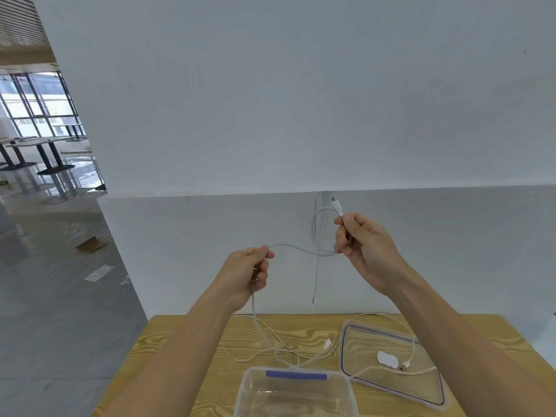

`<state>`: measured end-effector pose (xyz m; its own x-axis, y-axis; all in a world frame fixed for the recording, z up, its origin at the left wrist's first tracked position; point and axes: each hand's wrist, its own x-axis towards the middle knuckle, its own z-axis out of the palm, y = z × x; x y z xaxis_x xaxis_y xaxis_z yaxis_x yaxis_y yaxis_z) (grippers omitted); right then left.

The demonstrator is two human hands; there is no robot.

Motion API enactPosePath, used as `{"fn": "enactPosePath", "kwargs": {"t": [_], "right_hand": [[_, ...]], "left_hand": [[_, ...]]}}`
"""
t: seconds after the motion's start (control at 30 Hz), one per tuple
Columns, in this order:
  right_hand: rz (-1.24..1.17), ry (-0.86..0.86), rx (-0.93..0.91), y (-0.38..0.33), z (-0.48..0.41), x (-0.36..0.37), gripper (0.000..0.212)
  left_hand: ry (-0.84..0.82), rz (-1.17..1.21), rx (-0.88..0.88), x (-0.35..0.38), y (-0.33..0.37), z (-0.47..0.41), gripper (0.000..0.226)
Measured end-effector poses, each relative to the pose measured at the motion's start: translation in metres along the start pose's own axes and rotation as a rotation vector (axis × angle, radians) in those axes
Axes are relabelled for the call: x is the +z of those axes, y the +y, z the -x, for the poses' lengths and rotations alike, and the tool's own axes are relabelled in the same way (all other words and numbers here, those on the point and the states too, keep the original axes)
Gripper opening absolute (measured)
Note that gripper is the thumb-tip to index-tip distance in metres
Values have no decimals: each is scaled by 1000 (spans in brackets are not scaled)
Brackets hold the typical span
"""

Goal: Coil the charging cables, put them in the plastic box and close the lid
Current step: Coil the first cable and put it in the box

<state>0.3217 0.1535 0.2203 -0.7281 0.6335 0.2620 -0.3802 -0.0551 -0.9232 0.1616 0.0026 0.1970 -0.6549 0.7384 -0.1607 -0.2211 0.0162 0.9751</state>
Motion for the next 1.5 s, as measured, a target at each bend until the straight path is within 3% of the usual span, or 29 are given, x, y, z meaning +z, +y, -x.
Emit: {"fn": "enactPosePath", "kwargs": {"t": [0.13,0.23,0.53,0.7,0.9,1.1,1.27,1.43,1.5], "right_hand": [[-15,10,-15,10,2,4,26],[-49,-7,-27,18,3,8,25],[-77,18,-37,32,6,19,22],[-100,4,-13,35,10,30,24],[-187,-34,70,30,13,31,27],[-199,14,131,32,14,36,31],[-238,90,105,28,17,40,35],[-346,81,102,20,15,39,32],[-420,60,92,15,12,35,31]], "left_hand": [[-34,423,-70,27,15,8,23],[-78,487,32,49,19,17,21],[107,-85,459,84,3,28,22],[290,-447,649,92,-6,26,13],[500,-879,887,88,-13,20,19],[575,-1210,912,90,-11,22,29],[417,-928,788,84,-7,19,24],[425,-603,897,79,-19,25,26],[371,-463,790,77,-32,34,26]]}}
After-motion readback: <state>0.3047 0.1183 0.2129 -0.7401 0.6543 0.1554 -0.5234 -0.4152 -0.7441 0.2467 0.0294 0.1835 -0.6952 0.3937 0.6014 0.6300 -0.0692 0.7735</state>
